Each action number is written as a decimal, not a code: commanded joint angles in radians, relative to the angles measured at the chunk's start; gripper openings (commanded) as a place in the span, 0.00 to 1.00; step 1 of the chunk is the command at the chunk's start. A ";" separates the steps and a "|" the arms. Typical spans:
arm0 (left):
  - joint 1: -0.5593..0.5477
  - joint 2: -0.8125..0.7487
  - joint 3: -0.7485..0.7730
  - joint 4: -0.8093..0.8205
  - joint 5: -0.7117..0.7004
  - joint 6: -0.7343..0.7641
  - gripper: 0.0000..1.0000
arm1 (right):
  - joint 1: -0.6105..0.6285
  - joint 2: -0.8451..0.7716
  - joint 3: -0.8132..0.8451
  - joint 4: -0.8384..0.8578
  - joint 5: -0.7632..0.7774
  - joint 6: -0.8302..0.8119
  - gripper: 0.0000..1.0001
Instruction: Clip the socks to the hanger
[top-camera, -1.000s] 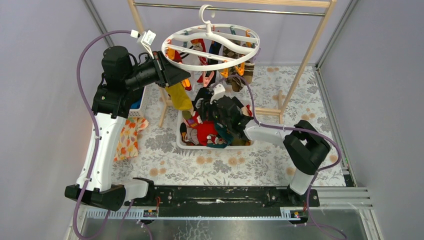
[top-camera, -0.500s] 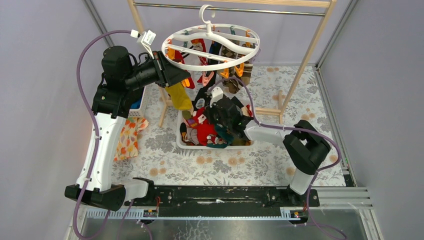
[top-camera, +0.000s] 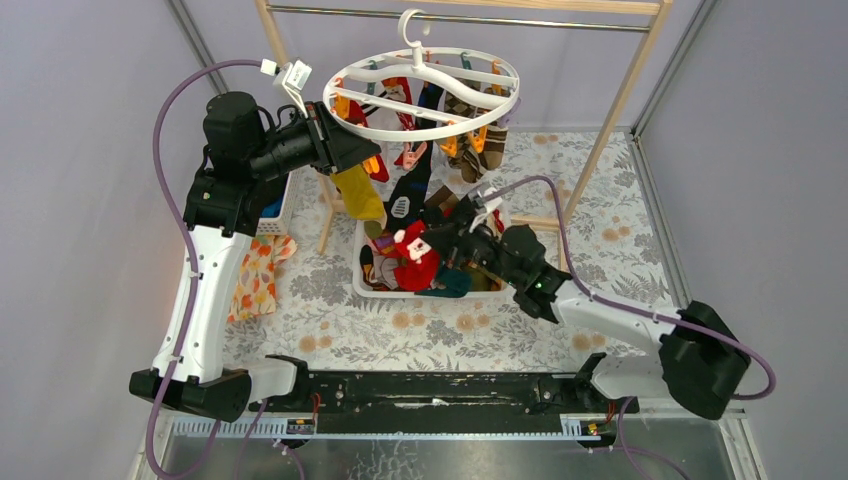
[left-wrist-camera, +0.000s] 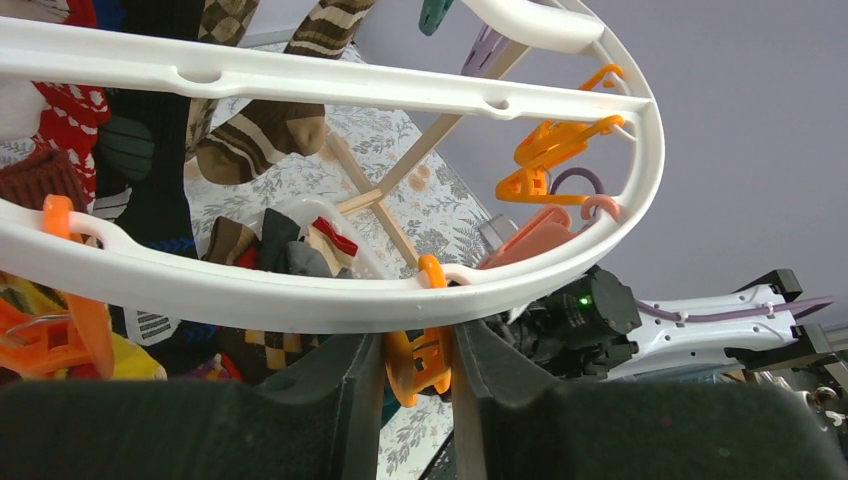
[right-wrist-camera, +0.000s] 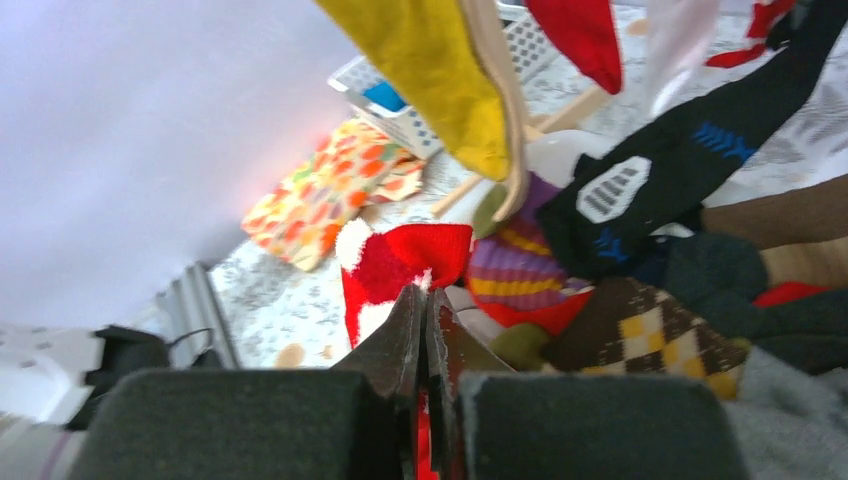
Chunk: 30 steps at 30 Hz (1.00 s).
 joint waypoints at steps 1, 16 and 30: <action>-0.004 -0.021 -0.002 0.027 -0.012 0.025 0.00 | -0.005 -0.117 -0.087 0.227 -0.134 0.160 0.00; -0.004 -0.033 -0.005 0.024 -0.010 0.025 0.00 | -0.004 -0.323 -0.230 0.075 0.200 0.257 0.01; -0.003 -0.033 -0.012 0.040 -0.001 0.010 0.00 | -0.005 -0.271 -0.211 0.044 -0.030 0.232 0.00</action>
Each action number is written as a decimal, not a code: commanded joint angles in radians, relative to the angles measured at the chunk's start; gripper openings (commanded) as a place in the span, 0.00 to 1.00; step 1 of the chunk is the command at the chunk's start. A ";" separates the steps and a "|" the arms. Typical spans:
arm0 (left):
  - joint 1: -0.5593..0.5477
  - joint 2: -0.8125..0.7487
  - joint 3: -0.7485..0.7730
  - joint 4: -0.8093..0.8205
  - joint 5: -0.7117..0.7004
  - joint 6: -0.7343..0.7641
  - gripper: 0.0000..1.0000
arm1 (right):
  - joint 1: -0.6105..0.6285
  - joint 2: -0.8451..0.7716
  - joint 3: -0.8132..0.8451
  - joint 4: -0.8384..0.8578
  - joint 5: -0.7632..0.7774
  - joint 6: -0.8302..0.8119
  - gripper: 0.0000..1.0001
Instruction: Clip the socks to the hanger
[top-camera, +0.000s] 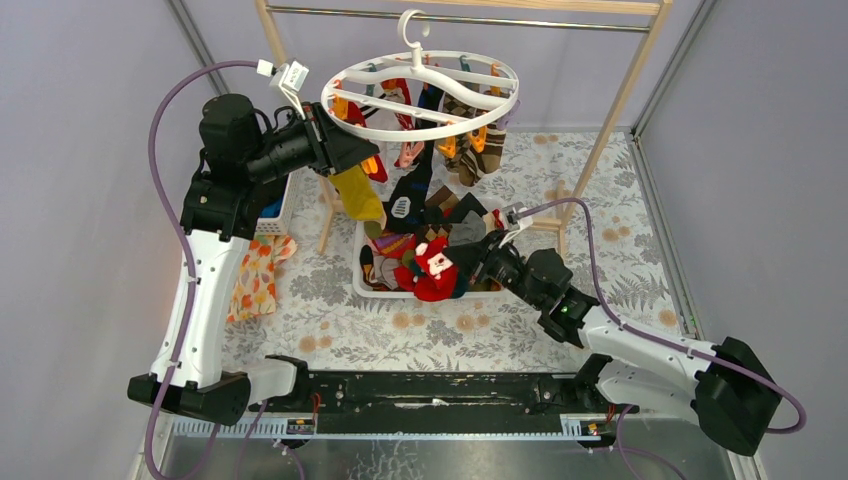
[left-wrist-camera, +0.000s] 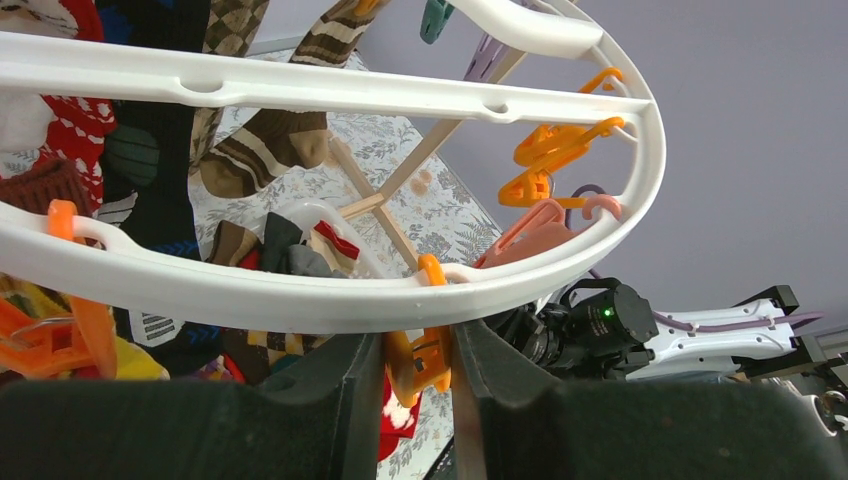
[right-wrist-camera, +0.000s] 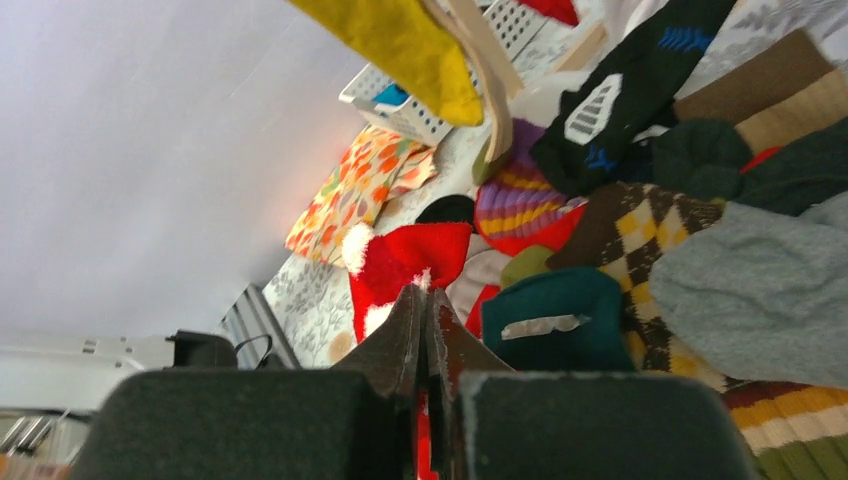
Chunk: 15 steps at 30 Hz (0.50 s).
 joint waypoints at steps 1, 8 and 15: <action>-0.004 -0.017 -0.013 0.040 0.007 0.007 0.00 | -0.005 0.009 0.005 0.095 -0.150 0.014 0.00; -0.004 -0.016 -0.004 0.039 0.009 0.009 0.00 | -0.025 -0.031 0.104 0.132 -0.337 0.102 0.00; -0.004 -0.018 0.001 0.039 0.019 0.000 0.00 | -0.025 -0.197 0.113 0.031 -0.248 0.140 0.00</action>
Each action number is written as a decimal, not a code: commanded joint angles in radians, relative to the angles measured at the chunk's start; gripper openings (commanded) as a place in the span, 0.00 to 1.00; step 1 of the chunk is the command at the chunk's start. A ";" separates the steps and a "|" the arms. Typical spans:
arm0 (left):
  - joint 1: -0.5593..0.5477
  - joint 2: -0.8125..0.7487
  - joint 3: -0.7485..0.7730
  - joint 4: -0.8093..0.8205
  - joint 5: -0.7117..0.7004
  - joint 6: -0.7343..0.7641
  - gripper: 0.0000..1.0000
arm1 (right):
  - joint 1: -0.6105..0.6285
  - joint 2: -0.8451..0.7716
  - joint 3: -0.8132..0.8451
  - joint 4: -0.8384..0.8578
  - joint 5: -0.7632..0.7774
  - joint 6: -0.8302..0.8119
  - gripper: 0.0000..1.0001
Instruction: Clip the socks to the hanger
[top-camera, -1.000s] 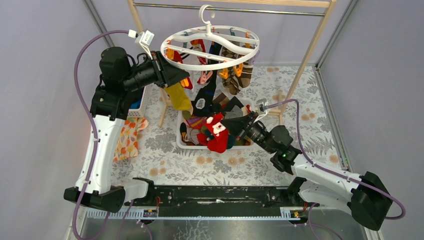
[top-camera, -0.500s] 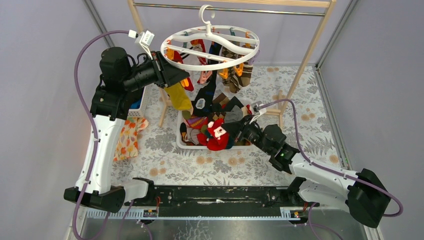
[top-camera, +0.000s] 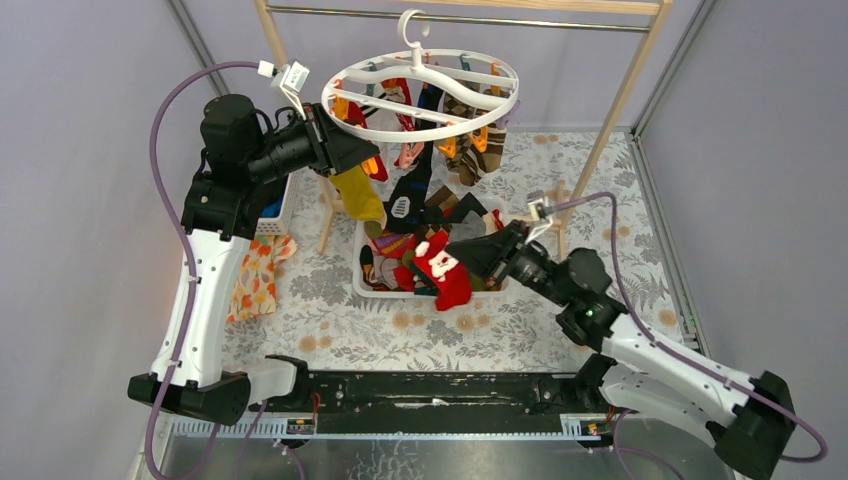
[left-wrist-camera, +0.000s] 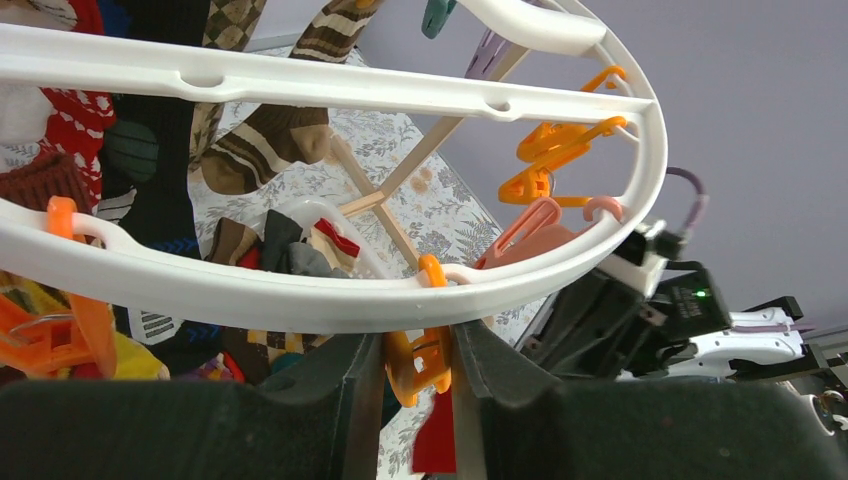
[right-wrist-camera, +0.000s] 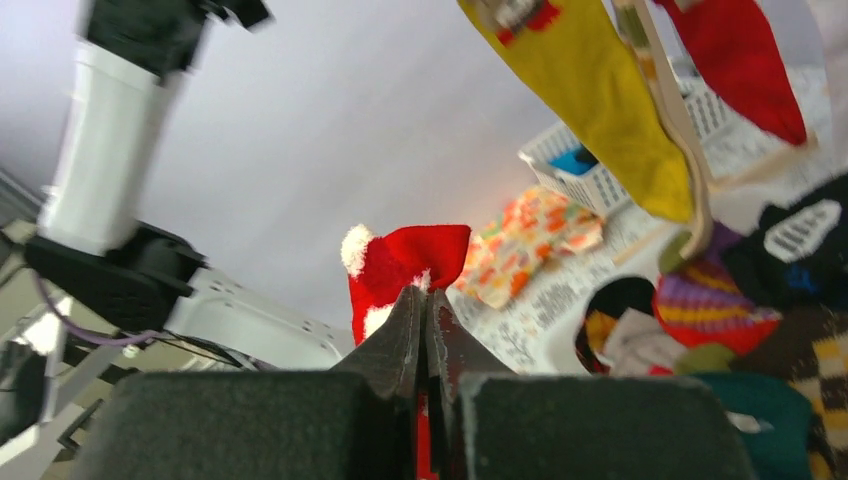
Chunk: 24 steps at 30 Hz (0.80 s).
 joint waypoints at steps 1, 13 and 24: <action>-0.004 -0.017 0.008 0.042 0.023 -0.007 0.00 | -0.009 -0.068 0.017 0.063 0.017 0.064 0.00; -0.004 -0.013 -0.070 0.208 0.157 -0.173 0.00 | -0.009 0.394 0.137 0.721 -0.040 0.310 0.00; -0.004 -0.015 -0.120 0.308 0.192 -0.231 0.00 | -0.010 0.588 0.245 0.891 -0.006 0.390 0.00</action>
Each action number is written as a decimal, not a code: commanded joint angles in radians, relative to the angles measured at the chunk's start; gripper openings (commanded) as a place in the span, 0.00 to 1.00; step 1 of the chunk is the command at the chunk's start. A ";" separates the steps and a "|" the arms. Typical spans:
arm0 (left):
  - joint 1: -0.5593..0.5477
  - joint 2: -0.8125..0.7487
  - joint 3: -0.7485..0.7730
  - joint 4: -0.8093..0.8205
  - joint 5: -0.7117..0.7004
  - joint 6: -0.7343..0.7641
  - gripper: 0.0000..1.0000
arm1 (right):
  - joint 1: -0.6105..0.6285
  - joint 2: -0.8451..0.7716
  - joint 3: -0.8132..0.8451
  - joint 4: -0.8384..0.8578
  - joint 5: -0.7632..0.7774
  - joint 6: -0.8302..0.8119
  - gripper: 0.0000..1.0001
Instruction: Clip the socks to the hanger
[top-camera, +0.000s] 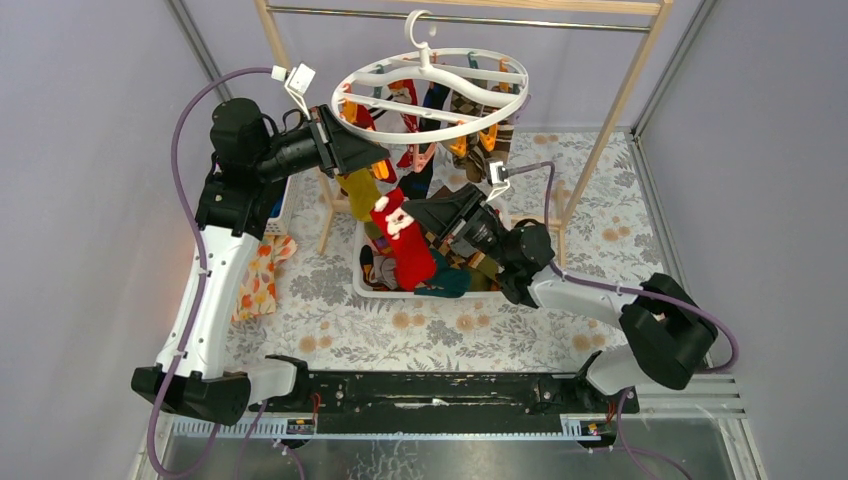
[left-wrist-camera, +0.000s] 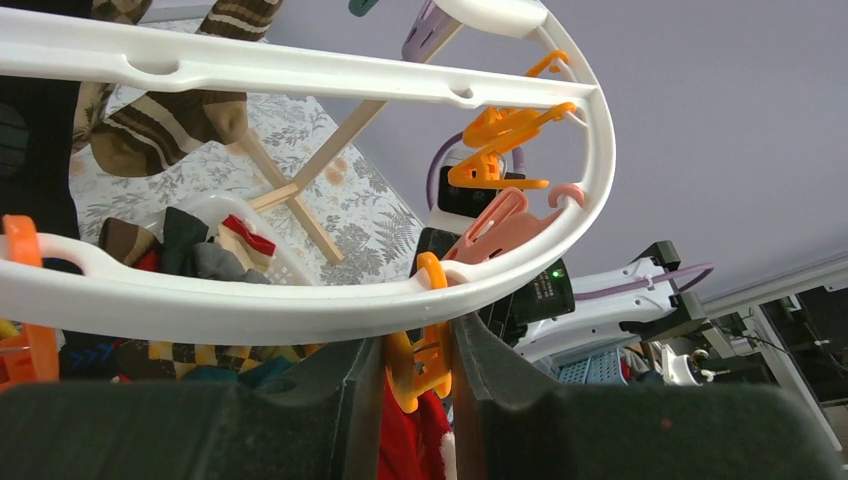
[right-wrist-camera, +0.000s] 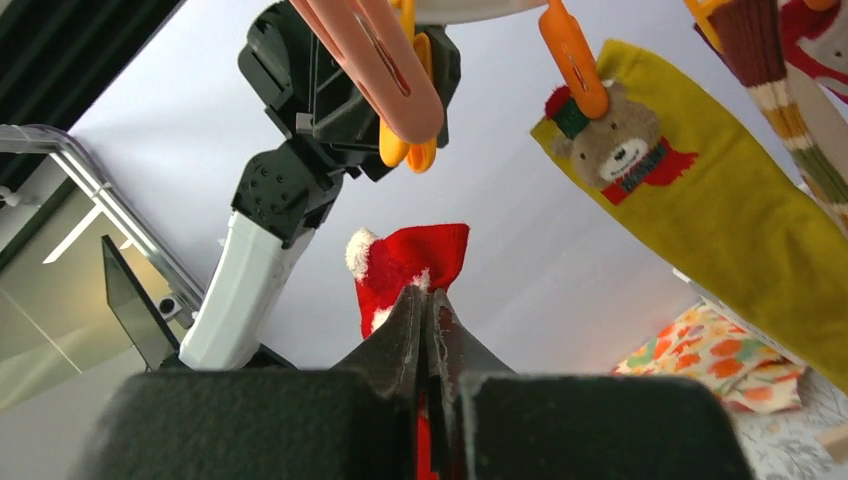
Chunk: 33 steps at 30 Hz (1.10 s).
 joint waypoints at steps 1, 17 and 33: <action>-0.004 -0.017 -0.021 0.119 0.051 -0.038 0.00 | -0.007 0.047 0.069 0.171 0.013 0.060 0.00; -0.004 -0.015 -0.026 0.135 0.064 -0.039 0.00 | -0.005 0.101 0.110 0.229 0.009 0.105 0.00; -0.004 -0.026 -0.023 0.125 0.066 -0.031 0.00 | -0.007 0.111 0.187 0.129 -0.012 0.085 0.00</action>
